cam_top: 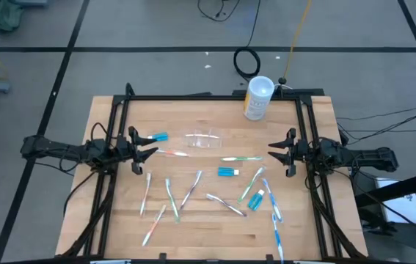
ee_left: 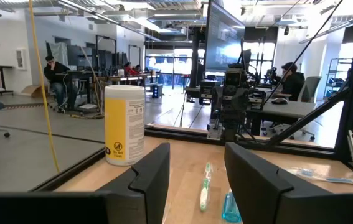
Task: Pick & Place toothbrushing station
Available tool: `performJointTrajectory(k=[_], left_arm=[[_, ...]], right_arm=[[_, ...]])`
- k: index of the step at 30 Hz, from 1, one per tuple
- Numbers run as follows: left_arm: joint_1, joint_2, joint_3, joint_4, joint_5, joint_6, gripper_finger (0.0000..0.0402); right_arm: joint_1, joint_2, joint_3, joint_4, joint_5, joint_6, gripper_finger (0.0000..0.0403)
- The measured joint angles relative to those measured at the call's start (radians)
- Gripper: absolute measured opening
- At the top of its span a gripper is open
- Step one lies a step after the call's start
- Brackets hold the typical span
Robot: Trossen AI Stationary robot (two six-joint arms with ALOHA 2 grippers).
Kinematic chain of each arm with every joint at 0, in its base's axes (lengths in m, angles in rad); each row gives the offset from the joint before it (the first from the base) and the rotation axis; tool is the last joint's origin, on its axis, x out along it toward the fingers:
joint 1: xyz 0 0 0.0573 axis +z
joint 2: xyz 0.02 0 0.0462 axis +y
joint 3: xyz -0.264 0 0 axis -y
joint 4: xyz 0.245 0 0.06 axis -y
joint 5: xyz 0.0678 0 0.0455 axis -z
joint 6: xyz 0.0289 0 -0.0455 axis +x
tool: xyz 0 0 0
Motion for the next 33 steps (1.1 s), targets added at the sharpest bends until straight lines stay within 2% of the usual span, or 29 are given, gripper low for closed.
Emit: performJointTrajectory(k=[8, 10, 15, 19, 24, 29, 33], left_arm=[[0.0, 0.0, 0.0, 0.0, -0.001, 0.055, 0.0157], [0.0, 0.0, 0.0, 0.0, -0.001, 0.05, 0.0157], [0.0, 0.0, 0.0, 0.013, -0.001, 0.034, 0.0157], [0.0, 0.0, 0.0, 0.051, -0.001, -0.098, 0.0157], [0.0, 0.0, 0.0, 0.131, -0.056, -0.136, 0.0157], [0.0, 0.0, 0.001, 0.183, -0.099, -0.136, 0.0157], [0.001, 0.0, 0.001, 0.105, -0.183, -0.188, 0.0157]], right_arm=[[0.0, 0.0, 0.0, 0.003, 0.001, 0.049, 0.013], [-0.002, 0.0, 0.0, 0.02, 0.014, 0.005, 0.013], [-0.002, 0.0, 0.0, 0.165, 0.213, -0.291, 0.013], [-0.003, 0.007, 0.0, 0.452, 0.408, -0.577, 0.013], [-0.003, 0.008, 0.0, 0.695, 0.477, -0.605, 0.013], [-0.003, 0.008, 0.0, 0.659, 0.477, -0.628, 0.013], [-0.003, 0.009, 0.0, 0.58, 0.476, -0.654, 0.013]])
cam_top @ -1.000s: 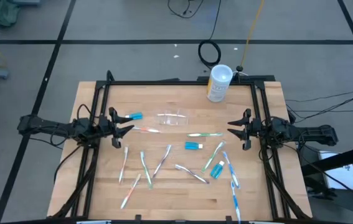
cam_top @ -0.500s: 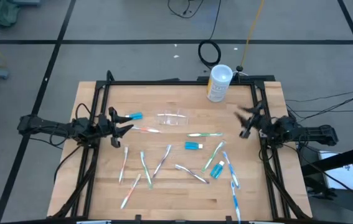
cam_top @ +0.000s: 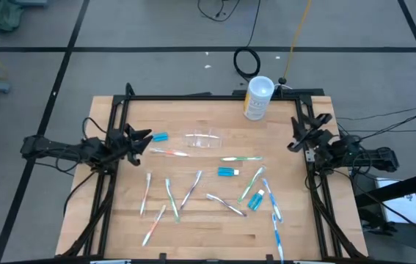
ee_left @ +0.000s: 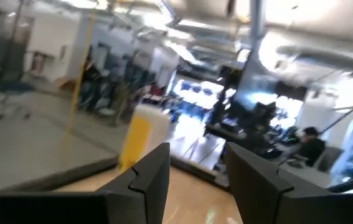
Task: Pick & Place toothbrushing station
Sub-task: Put the top right orange toothbrush into the transparent organizer
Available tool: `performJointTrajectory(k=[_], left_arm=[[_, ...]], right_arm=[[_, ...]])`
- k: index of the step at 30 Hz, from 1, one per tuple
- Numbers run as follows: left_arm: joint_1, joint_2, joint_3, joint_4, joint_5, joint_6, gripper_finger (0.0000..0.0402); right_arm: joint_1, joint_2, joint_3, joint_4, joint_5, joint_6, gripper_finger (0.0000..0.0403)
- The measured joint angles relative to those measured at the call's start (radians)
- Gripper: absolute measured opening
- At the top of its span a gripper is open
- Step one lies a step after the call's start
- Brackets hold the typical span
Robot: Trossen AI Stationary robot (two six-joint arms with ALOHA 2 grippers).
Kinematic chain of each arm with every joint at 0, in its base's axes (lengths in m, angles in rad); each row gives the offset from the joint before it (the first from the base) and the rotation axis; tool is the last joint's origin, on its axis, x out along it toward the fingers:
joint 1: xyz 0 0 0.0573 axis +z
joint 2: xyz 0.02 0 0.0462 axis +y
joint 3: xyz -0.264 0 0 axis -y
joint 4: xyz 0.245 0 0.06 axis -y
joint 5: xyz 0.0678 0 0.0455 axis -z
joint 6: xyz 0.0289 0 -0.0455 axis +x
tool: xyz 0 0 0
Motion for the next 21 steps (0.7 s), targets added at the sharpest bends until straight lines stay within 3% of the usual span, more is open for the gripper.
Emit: performJointTrajectory(k=[4, 8, 16, 21], left_arm=[[0.0, 0.011, 0.0, -0.226, -0.05, 0.104, 0.0157], [0.0, 0.048, 0.001, -0.46, -0.133, -0.008, 0.0157], [0.035, 0.222, 0.005, -0.461, -0.089, -0.259, 0.0157], [0.093, 0.332, 0.04, -0.459, -0.012, -0.272, 0.0157]], right_arm=[[0.0, 0.0, 0.0, -0.037, 0.0, 0.006, 0.013], [0.0, 0.0, 0.0, -0.094, 0.0, 0.007, 0.013], [0.0, 0.002, 0.0, -0.154, -0.002, 0.067, 0.013], [0.0, 0.002, 0.0, -0.152, -0.003, 0.105, 0.013]])
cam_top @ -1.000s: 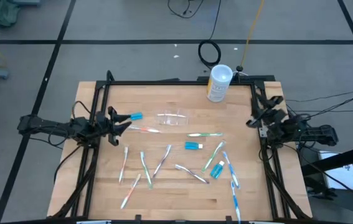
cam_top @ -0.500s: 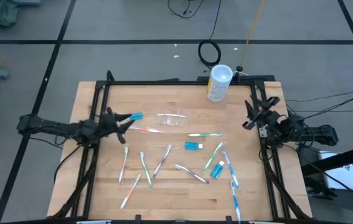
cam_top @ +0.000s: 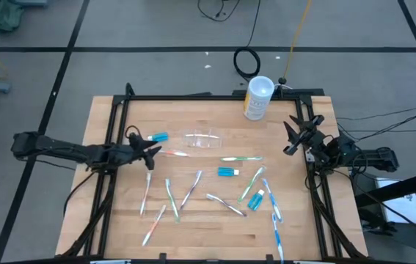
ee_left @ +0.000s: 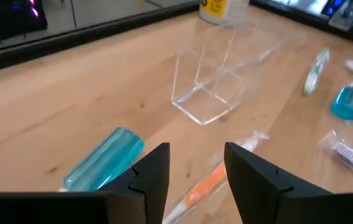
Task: Pick & Place toothbrushing station
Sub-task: Put the top right orange toothbrush into the transparent organizer
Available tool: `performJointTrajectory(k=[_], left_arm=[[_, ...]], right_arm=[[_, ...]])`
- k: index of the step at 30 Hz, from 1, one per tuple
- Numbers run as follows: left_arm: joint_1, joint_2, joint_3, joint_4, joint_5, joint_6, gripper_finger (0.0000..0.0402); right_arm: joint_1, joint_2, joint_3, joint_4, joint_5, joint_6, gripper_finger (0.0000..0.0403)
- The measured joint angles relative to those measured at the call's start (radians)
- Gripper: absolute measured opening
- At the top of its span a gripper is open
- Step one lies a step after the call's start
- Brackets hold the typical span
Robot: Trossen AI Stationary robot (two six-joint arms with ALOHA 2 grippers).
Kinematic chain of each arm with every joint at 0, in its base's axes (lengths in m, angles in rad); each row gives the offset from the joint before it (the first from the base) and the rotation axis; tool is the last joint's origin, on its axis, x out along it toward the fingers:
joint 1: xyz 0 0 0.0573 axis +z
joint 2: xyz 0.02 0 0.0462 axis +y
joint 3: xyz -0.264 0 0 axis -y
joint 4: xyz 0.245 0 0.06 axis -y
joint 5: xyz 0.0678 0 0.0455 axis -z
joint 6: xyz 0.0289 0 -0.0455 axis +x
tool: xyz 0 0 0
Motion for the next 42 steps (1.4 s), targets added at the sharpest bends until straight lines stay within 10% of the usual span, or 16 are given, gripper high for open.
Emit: performJointTrajectory(k=[14, 42], left_arm=[[0.102, 0.315, 0.484, -0.761, 0.173, -0.007, 0.0157], [0.101, 0.611, 0.374, -0.686, 0.157, -0.064, 0.0156]], right_arm=[[0.0, 0.0, 0.0, 0.002, 0.002, -0.006, 0.013], [0.0, 0.0, 0.0, -0.04, 0.003, 0.037, 0.013]])
